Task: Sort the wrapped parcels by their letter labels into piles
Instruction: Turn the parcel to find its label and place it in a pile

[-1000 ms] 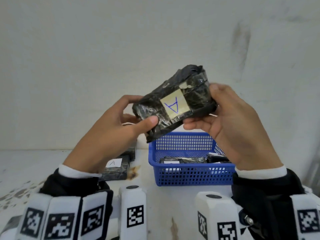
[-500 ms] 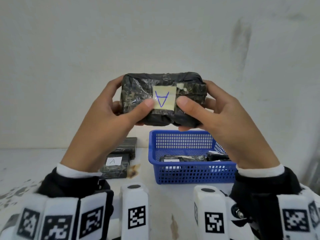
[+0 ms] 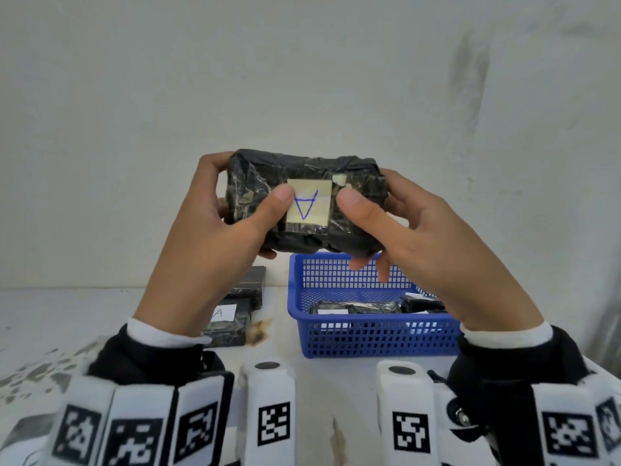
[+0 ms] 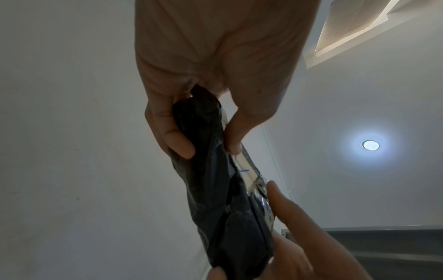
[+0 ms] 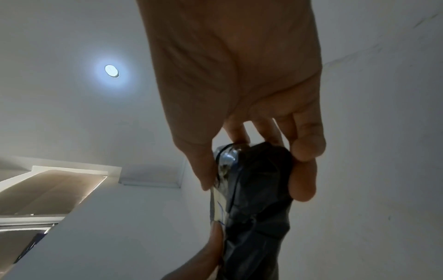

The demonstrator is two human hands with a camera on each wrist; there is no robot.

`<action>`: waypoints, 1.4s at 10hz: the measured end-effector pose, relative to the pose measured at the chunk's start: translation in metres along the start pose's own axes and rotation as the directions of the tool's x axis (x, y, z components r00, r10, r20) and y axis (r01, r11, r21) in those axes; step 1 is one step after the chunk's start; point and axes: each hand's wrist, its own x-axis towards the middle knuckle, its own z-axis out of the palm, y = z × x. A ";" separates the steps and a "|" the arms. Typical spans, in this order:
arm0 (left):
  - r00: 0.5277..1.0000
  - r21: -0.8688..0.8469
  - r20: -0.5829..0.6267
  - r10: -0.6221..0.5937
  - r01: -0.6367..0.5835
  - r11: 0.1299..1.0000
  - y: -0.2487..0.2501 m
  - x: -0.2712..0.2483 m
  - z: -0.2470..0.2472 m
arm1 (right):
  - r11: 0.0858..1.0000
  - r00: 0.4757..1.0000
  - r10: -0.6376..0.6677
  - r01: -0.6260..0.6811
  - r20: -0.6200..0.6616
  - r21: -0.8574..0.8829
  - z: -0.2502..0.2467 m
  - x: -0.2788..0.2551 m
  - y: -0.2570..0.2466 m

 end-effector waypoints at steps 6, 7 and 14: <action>0.941 0.385 0.011 -0.338 0.308 0.870 -0.051 0.026 0.028 | 0.933 0.916 0.300 -0.340 -0.268 -0.119 -0.054 0.037 0.073; 0.885 0.530 0.080 -0.458 0.352 0.772 -0.078 0.050 0.044 | 0.878 0.881 0.387 -0.442 -0.271 -0.184 -0.063 0.062 0.098; 0.725 0.846 0.260 -0.638 0.148 0.512 -0.189 0.083 0.072 | 0.578 0.628 0.745 -0.435 0.228 -0.690 0.006 0.196 0.205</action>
